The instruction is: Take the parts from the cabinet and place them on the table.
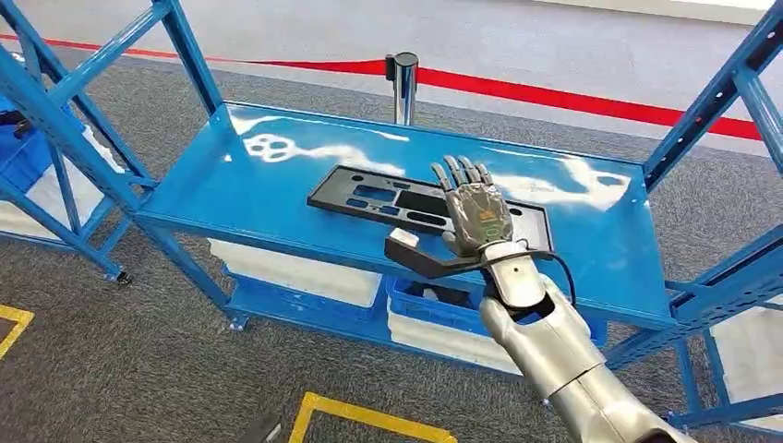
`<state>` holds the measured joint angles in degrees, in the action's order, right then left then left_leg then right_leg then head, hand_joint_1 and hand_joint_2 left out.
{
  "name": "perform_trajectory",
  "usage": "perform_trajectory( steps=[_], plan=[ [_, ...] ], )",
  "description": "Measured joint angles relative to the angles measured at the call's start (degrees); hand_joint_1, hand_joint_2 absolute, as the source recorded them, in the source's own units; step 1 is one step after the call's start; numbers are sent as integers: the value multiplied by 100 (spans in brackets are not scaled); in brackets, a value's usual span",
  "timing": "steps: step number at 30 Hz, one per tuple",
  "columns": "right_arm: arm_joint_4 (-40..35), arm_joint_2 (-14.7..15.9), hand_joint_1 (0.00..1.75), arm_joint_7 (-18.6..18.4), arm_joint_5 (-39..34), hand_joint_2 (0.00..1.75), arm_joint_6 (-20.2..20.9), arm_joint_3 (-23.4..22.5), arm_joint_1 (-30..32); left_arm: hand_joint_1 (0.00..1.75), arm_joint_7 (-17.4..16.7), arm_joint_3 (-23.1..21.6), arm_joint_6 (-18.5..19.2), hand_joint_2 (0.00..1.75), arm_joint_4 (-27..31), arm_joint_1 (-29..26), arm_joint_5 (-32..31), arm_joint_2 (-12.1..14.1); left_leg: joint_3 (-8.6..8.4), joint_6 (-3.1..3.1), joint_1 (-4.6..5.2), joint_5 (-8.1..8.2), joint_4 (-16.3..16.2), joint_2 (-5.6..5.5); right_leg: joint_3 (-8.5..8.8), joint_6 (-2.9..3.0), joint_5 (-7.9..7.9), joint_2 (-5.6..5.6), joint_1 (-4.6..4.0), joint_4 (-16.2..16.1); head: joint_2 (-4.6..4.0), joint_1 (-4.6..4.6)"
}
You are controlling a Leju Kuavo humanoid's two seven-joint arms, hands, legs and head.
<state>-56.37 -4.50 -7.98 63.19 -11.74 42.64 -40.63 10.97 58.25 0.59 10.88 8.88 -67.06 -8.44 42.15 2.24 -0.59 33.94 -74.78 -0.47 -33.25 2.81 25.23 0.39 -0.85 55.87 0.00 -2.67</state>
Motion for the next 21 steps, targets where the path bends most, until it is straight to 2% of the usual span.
perform_trajectory(
  steps=[1,2,3,4,5,6,8,9,11,12,14,15,16,17,18,20,21],
  plan=[
    [2,0,0,0,0,175,2,0,17,0,0,0,0,0,0,-3,0,0,49,19,-22,-66,-36,2,3,-9,11,1,8,7,0,-7],
    [4,0,0,0,0,175,9,0,27,0,0,0,0,0,2,0,0,2,-44,39,-47,-257,195,3,12,-33,31,7,24,21,0,-13],
    [4,0,0,0,0,175,9,0,27,0,0,0,0,0,2,4,0,9,-238,59,-71,-507,625,6,25,-68,60,14,45,46,0,-20],
    [4,0,0,0,0,175,9,0,24,0,0,0,0,0,2,6,0,11,-509,93,-102,-787,1193,13,45,-113,105,18,65,92,0,-31],
    [4,0,0,0,0,175,9,0,23,0,0,0,0,0,0,6,0,11,-665,134,-139,-861,1540,22,48,-159,147,18,59,128,0,-64],
    [7,2,0,0,0,175,11,-2,16,0,0,0,2,0,0,11,0,9,-707,98,-116,-815,1617,-15,24,-196,181,26,22,185,0,-116],
    [7,0,0,2,-2,175,13,-2,14,0,0,0,2,0,-2,4,-2,9,-686,30,-89,-802,1581,-15,24,-203,178,27,29,169,0,-17],
    [9,0,0,2,-6,175,13,-2,17,0,0,0,2,0,-2,3,-2,11,-685,-3,-65,-794,1573,-23,31,-208,181,22,48,168,0,-4],
    [9,0,0,4,-9,175,13,-4,10,0,2,0,-2,0,0,9,-2,11,-704,-74,-97,-797,1585,-19,-12,-257,296,13,69,294,0,2],
    [9,0,0,2,-11,175,11,-4,-4,0,2,0,-2,0,2,16,-2,11,-708,-103,-99,-791,1585,-15,-154,-280,469,11,77,595,0,75],
    [13,0,0,4,-15,175,13,-4,8,0,2,0,0,0,2,12,-2,11,-714,-123,-97,-778,1585,-4,-615,-307,848,10,98,1487,0,87],
    [24,2,0,4,-22,175,13,-4,29,0,0,0,0,0,2,4,-2,11,-716,-135,-99,-769,1584,-1,-844,-313,949,9,101,1889,0,91],
    [37,4,0,4,-26,175,13,-2,44,0,0,0,0,0,2,2,-2,11,-724,-140,-101,-763,1584,-2,-959,-313,908,8,104,2021,0,105],
    [46,4,0,4,-26,175,13,-2,46,0,2,0,0,0,2,3,0,11,-741,-140,-100,-750,1584,-7,-913,-307,725,7,106,1859,0,112],
    [48,4,0,7,-26,175,13,-4,42,0,2,0,0,0,2,4,0,11,-767,-137,-98,-739,1584,-13,-757,-291,465,7,102,1480,0,114],
    [48,2,0,15,-26,175,13,-4,22,0,4,0,0,0,2,7,0,11,-833,-127,-93,-705,1593,-21,-294,-228,-48,7,80,469,0,118],
    [48,2,0,20,-26,175,15,-7,9,0,7,0,0,0,0,9,0,9,-838,-106,-71,-690,1600,-24,-178,-203,15,2,35,277,0,111]
  ],
)
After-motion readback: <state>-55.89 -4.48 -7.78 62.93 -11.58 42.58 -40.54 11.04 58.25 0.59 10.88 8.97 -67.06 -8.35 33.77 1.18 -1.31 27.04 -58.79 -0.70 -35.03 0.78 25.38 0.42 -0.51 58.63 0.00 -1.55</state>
